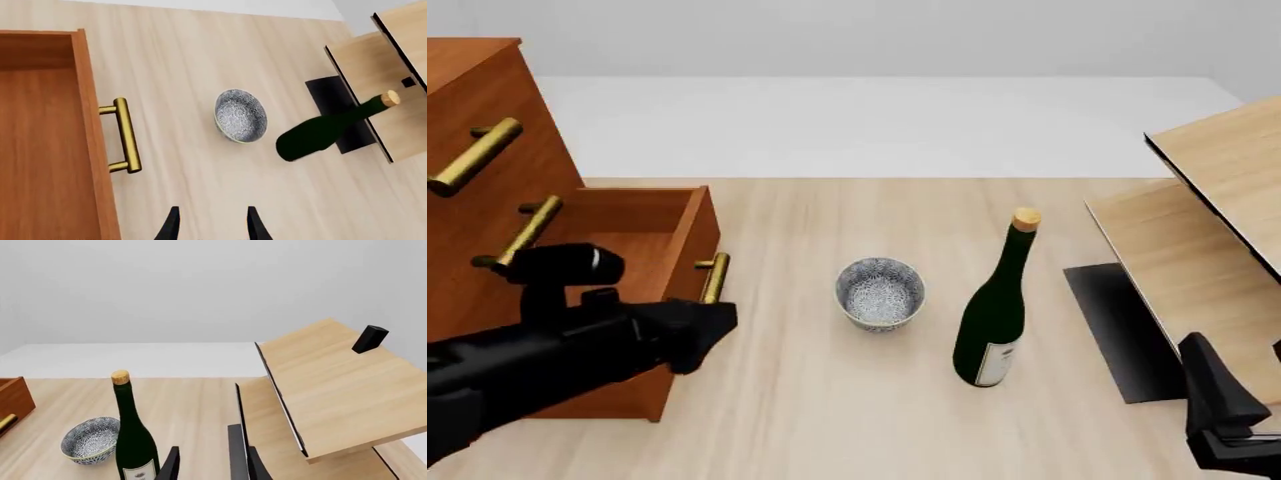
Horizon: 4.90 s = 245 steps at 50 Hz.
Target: Close the bottom drawer of the cabinet and open the top drawer.
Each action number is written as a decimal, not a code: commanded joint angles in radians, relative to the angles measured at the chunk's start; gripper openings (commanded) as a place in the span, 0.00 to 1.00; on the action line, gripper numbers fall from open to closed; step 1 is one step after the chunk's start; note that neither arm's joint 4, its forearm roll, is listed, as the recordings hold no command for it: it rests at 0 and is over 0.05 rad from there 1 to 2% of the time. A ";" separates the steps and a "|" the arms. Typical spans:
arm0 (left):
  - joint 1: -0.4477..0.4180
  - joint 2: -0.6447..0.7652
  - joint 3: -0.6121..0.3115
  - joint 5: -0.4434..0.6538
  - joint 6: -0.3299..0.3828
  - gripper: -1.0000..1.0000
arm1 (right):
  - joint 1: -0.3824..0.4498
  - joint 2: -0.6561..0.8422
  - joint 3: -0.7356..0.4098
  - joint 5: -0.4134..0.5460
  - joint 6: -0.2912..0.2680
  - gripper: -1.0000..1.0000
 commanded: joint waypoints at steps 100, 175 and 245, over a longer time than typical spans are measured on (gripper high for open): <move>0.726 0.330 0.274 -0.400 0.542 1.00 | 0.004 0.004 0.000 -0.004 -0.001 1.00; 0.512 0.164 0.228 -0.273 0.492 1.00 | 0.000 -0.011 -0.002 0.008 0.000 1.00; 0.363 -0.310 0.227 -0.310 1.679 1.00 | 0.008 -0.023 -0.007 0.012 0.000 1.00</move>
